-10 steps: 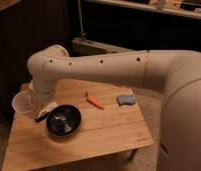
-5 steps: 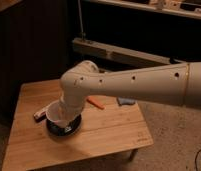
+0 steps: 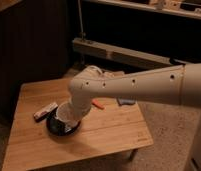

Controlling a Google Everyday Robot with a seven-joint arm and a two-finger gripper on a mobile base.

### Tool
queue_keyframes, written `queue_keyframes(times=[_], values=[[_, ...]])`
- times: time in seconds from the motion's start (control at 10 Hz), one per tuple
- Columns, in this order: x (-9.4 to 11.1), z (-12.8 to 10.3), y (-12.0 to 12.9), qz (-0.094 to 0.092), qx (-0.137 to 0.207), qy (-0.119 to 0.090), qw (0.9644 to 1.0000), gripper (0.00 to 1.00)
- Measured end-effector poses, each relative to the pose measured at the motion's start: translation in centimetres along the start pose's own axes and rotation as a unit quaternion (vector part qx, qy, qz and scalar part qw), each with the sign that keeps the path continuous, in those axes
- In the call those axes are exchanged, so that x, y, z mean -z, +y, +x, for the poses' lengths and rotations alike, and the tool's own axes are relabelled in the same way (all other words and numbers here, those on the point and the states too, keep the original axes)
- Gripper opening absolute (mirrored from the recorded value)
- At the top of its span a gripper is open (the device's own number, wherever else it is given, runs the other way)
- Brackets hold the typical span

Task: Place the ceramic cup in the ceramic bowl

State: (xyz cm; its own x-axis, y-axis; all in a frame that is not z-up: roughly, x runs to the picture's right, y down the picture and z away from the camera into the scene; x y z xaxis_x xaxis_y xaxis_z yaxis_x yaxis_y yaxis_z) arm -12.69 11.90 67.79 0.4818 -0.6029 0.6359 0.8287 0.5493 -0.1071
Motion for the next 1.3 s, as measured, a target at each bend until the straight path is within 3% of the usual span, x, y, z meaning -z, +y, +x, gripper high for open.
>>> queue_keyframes(times=[0.3, 0.5, 0.7, 1.0, 1.3], values=[[-4.4, 1.7, -5.0, -0.005, -0.001, -0.007, 1.0000, 0.00], [-8.2, 2.5, -6.0, -0.011, -0.006, -0.019, 0.9997, 0.00], [-10.2, 2.9, -6.3, -0.013, -0.007, -0.027, 0.9995, 0.00], [-9.8, 3.1, -6.8, -0.007, 0.000, -0.028, 0.9996, 0.02], [-7.5, 2.5, -7.5, -0.010, 0.011, -0.042, 0.9990, 0.28]])
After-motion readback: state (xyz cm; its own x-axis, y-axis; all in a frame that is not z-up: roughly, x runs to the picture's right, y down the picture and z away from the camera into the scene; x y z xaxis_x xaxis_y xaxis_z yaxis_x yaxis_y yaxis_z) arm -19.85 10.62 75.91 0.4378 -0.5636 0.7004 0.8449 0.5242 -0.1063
